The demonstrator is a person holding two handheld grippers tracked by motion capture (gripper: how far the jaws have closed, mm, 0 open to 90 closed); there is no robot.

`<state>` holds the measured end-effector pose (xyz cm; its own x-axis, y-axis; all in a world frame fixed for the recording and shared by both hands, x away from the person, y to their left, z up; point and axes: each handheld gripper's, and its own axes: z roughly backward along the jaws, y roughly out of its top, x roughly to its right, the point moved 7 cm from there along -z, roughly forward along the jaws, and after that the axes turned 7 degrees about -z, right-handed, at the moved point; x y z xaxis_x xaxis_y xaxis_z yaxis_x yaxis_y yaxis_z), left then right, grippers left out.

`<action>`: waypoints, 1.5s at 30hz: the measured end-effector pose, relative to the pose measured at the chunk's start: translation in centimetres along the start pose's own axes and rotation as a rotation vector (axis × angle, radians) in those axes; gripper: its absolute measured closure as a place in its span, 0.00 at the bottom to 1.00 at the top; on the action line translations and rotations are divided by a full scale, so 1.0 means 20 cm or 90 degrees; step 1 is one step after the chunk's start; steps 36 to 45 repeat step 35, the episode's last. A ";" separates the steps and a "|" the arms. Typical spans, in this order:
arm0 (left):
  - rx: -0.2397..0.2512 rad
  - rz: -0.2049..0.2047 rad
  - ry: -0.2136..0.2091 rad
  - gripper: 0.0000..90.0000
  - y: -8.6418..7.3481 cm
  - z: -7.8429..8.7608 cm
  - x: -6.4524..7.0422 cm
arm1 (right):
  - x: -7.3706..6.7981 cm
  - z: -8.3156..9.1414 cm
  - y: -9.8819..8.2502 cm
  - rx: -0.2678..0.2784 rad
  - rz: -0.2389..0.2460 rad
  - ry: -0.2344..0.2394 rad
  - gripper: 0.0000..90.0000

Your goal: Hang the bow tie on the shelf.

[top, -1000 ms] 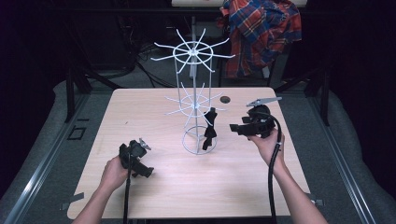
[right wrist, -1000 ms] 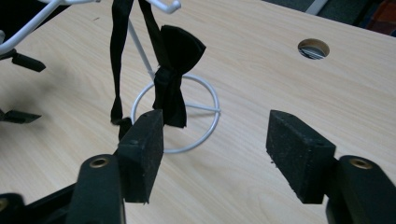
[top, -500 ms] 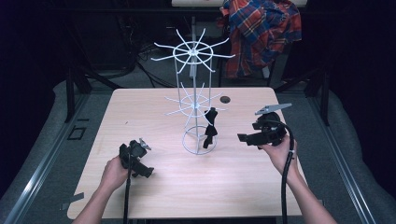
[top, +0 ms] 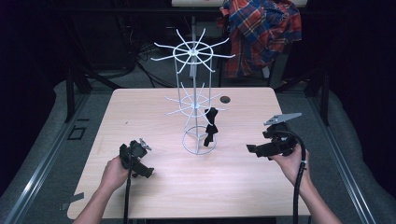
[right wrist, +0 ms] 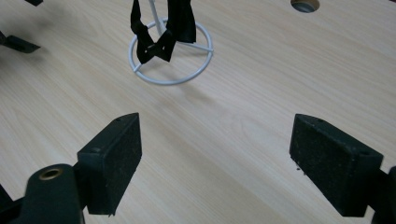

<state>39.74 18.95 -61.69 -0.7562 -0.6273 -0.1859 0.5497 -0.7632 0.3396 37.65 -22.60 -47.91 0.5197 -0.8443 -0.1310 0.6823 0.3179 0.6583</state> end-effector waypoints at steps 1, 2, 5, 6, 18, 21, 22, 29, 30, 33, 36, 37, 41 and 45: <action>-0.001 0.000 0.000 0.00 0.00 0.00 0.00 | 0.00 0.00 -0.01 -0.003 0.003 -0.004 0.18; -0.002 -0.001 -0.001 0.00 0.00 0.00 0.00 | 0.01 0.01 -0.02 -0.005 0.002 -0.003 0.18; -0.002 -0.002 0.000 0.00 0.00 0.00 0.00 | 0.02 0.01 -0.06 -0.009 0.000 -0.003 0.17; -0.002 -0.002 0.000 0.00 0.00 0.00 0.00 | 0.03 0.02 -0.08 -0.019 0.003 -0.010 0.17; -0.010 -0.008 -0.002 0.00 0.00 -0.01 0.01 | 0.11 -0.04 -0.35 -0.079 -0.005 -0.020 0.15; -0.010 -0.010 -0.005 0.00 0.01 -0.01 0.01 | 0.11 -0.08 -0.42 -0.099 -0.019 -0.005 0.15; -0.012 -0.012 -0.004 0.00 0.01 -0.01 0.01 | 0.11 -0.09 -0.44 -0.105 -0.018 -0.006 0.15; -0.011 -0.017 -0.004 0.00 0.01 -0.01 0.02 | 0.11 -0.15 -0.51 -0.148 -0.020 0.004 0.17; -0.012 -0.018 -0.003 0.00 0.01 -0.01 0.02 | 0.12 -0.14 -0.51 -0.162 -0.007 -0.004 0.17; -0.015 -0.017 -0.004 0.00 0.01 -0.01 0.02 | 0.12 -0.16 -0.52 -0.167 -0.008 0.007 0.22; -0.016 -0.017 -0.004 0.00 0.01 -0.01 0.01 | 0.13 -0.17 -0.53 -0.179 -0.003 -0.004 0.22; -0.016 -0.017 -0.004 0.00 0.01 -0.01 0.01 | 0.13 -0.17 -0.53 -0.179 -0.003 -0.004 0.22; -0.016 -0.017 -0.004 0.00 0.01 -0.01 0.01 | 0.13 -0.17 -0.53 -0.179 -0.003 -0.004 0.22; -0.016 -0.017 -0.004 0.00 0.01 -0.01 0.01 | 0.13 -0.17 -0.53 -0.179 -0.003 -0.004 0.22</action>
